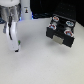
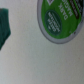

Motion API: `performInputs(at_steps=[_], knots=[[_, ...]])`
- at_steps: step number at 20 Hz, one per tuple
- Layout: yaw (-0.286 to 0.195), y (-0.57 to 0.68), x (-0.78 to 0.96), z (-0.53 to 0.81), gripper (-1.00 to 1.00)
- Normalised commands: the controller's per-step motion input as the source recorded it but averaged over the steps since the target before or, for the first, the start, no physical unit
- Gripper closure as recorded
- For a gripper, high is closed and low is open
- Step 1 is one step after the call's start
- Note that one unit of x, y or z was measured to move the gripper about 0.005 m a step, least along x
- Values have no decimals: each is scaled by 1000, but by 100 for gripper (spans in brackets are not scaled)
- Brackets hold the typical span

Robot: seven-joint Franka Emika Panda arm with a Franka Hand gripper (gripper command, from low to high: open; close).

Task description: Open the kcup holder, insert the kcup into the holder, and close the kcup holder

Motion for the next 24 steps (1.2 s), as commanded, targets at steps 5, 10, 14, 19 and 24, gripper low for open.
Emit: performInputs(at_steps=[5,10,14,19,24], knots=[[-70,2,-389,-19,-100],[-117,-41,-77,-289,-100],[-177,-68,-8,-329,-100],[-181,-21,39,-298,-100],[-147,-9,3,-172,-100]])
